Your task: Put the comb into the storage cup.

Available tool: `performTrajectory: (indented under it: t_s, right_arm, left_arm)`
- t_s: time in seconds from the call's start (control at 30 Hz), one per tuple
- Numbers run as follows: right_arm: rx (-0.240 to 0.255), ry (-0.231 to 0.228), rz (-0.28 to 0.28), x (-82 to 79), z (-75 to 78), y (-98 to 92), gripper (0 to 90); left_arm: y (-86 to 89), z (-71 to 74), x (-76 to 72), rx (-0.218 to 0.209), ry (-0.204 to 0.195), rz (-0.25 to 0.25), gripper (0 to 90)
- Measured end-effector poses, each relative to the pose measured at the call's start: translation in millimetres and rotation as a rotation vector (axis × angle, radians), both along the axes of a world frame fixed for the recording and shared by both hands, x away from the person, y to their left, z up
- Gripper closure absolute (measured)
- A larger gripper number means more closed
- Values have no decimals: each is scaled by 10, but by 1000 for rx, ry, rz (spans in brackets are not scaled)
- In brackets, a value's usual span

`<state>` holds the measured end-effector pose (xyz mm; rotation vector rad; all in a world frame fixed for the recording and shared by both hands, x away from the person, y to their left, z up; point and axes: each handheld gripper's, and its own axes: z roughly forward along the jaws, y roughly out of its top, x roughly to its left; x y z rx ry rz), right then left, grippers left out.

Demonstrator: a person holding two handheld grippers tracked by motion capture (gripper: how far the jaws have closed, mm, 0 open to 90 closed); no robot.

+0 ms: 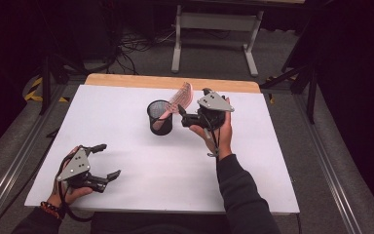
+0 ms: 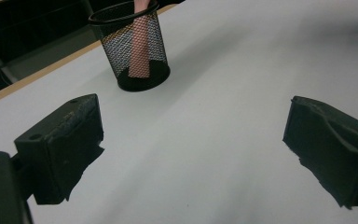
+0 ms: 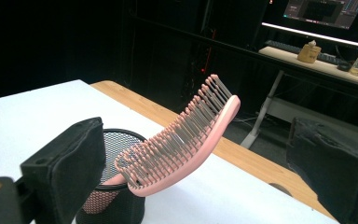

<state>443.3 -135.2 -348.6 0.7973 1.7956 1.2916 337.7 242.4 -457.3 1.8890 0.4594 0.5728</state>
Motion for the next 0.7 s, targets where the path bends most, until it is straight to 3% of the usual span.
performTrajectory:
  t_s: [0.2, 0.7]
  right_arm:
    - [11, 16, 10, -34, 28, -22, 56]
    - [-17, -14, -6, -140, 46, -54, 65]
  left_arm:
    - [-11, -2, 1, 2, 1, -3, 55]
    - [-34, -4, -3, 6, -4, -8, 55]
